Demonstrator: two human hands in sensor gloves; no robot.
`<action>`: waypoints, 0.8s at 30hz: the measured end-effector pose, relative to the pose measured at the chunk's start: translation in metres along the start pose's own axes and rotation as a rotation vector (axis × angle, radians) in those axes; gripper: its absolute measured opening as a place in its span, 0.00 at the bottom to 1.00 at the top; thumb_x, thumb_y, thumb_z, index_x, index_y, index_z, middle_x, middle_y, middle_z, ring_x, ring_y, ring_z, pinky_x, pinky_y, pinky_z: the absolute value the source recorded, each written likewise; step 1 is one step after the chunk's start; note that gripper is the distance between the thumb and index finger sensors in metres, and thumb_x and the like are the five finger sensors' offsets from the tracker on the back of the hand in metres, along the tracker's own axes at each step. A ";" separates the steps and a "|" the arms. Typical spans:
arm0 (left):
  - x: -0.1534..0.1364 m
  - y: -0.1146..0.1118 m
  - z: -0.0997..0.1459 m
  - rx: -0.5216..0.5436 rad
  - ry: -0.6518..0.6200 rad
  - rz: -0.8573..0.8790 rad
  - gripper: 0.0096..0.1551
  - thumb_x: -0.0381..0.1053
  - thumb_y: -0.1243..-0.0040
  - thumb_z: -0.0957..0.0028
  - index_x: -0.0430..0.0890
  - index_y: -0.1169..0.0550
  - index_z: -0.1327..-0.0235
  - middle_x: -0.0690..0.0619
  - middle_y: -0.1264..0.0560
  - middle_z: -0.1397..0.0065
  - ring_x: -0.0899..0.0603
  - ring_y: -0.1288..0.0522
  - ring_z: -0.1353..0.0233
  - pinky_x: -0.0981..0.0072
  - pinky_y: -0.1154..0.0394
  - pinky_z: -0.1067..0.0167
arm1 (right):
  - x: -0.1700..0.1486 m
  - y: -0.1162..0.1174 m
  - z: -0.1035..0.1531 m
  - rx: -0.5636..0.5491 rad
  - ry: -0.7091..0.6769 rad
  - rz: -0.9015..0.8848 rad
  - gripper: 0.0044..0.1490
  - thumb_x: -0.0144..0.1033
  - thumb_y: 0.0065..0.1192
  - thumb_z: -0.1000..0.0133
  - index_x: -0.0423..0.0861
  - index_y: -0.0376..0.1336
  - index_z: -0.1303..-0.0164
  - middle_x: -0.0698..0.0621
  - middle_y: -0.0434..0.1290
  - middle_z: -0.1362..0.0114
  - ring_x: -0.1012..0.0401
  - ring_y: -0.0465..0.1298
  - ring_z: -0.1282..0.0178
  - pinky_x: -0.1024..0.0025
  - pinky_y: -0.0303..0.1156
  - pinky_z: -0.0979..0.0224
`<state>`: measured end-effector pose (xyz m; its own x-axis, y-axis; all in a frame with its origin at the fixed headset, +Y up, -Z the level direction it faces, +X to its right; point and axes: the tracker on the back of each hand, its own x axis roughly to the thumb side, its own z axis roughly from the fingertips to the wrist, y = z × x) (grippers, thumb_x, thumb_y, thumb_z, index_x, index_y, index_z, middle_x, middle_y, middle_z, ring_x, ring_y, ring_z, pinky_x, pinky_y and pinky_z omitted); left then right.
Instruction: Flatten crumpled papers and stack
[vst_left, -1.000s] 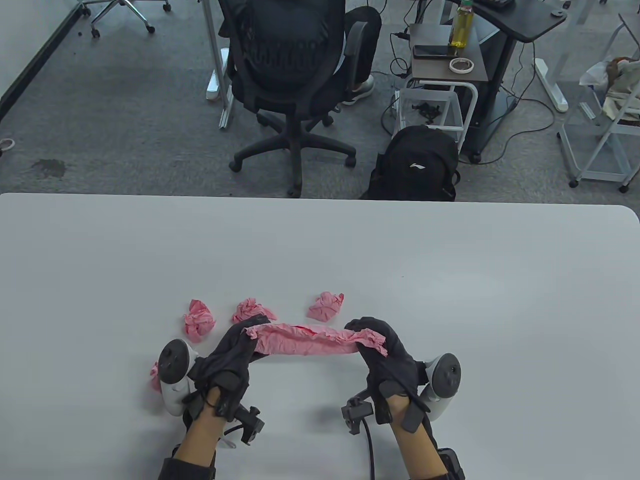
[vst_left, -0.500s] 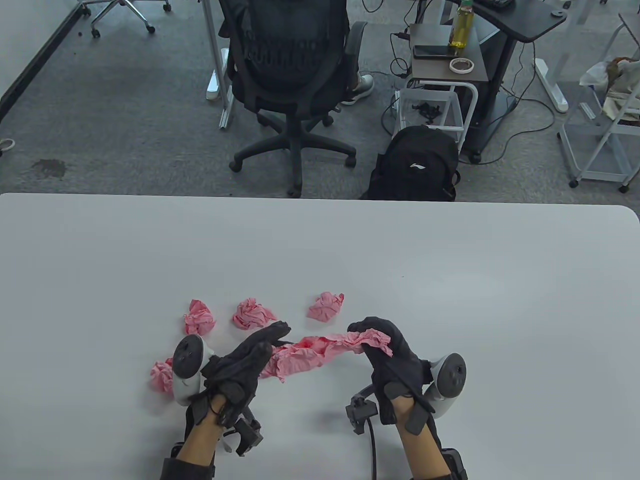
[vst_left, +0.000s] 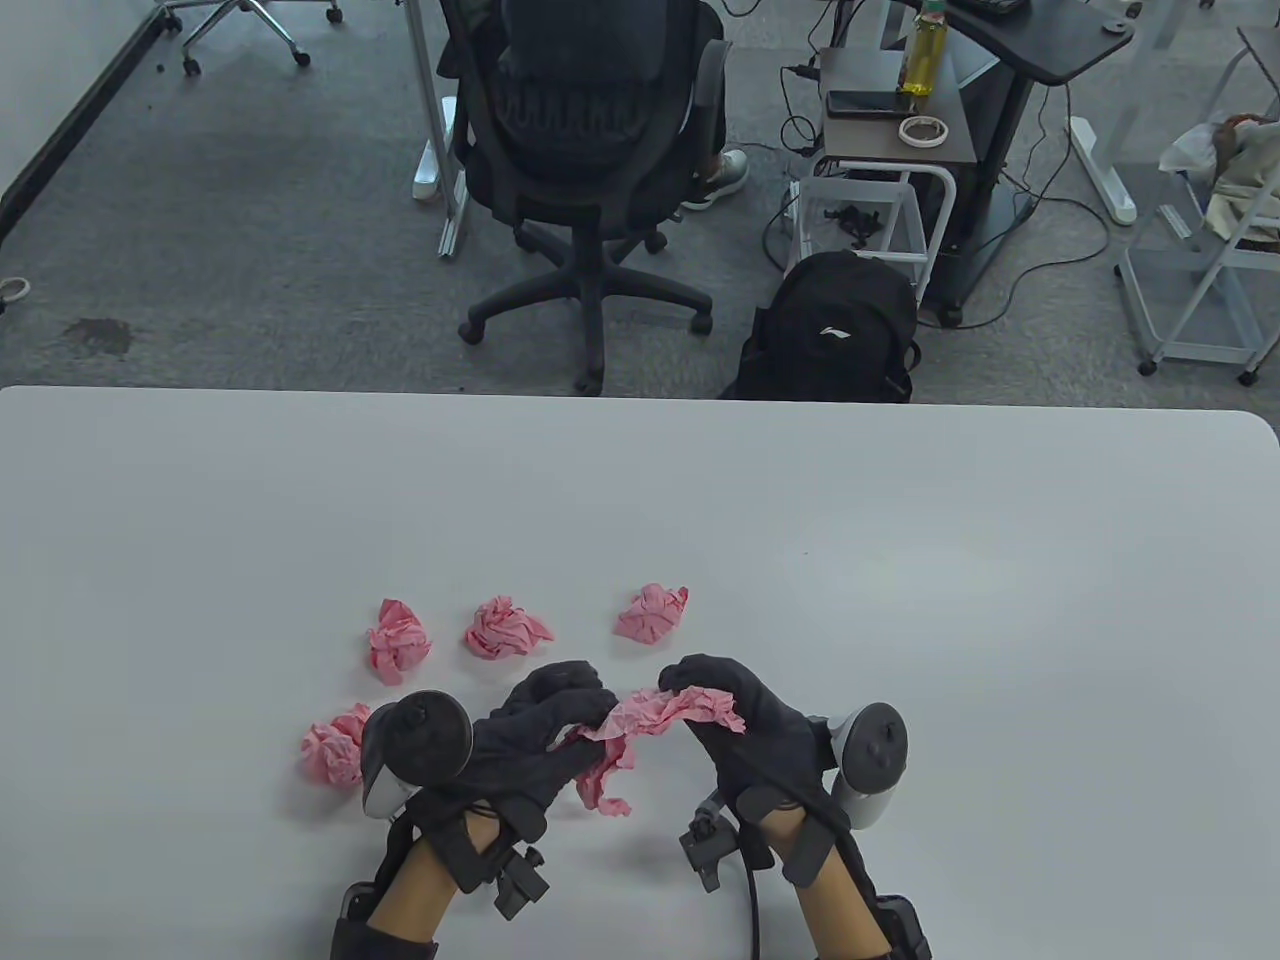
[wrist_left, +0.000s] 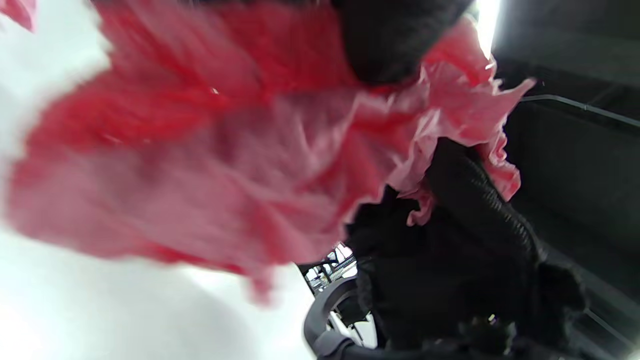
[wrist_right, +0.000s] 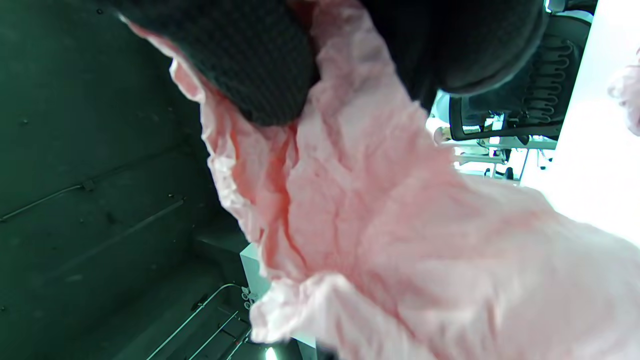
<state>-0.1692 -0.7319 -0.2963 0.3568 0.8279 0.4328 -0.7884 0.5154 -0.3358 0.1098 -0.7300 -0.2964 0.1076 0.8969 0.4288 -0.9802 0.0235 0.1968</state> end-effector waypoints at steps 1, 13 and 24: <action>0.000 0.000 0.001 -0.001 -0.009 0.025 0.24 0.53 0.43 0.40 0.52 0.27 0.30 0.49 0.40 0.16 0.34 0.39 0.14 0.33 0.43 0.23 | 0.000 0.000 0.000 0.006 0.008 -0.004 0.24 0.33 0.67 0.43 0.49 0.67 0.35 0.45 0.76 0.37 0.44 0.75 0.35 0.42 0.68 0.34; 0.019 0.016 0.009 0.233 -0.002 -0.630 0.24 0.55 0.38 0.43 0.50 0.21 0.35 0.53 0.16 0.52 0.49 0.12 0.60 0.52 0.19 0.46 | 0.021 -0.022 0.004 -0.191 -0.002 0.394 0.38 0.38 0.69 0.43 0.46 0.55 0.24 0.39 0.63 0.23 0.37 0.61 0.24 0.35 0.57 0.29; 0.044 -0.009 0.008 0.156 -0.166 -0.701 0.25 0.57 0.37 0.44 0.53 0.22 0.33 0.55 0.16 0.50 0.50 0.13 0.58 0.52 0.20 0.43 | 0.032 0.048 0.009 0.151 -0.015 1.011 0.36 0.51 0.68 0.43 0.44 0.64 0.30 0.38 0.71 0.25 0.34 0.61 0.23 0.31 0.56 0.29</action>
<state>-0.1507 -0.7022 -0.2675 0.7325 0.2647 0.6271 -0.4696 0.8635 0.1841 0.0674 -0.7046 -0.2654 -0.7549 0.4607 0.4668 -0.5826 -0.7979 -0.1546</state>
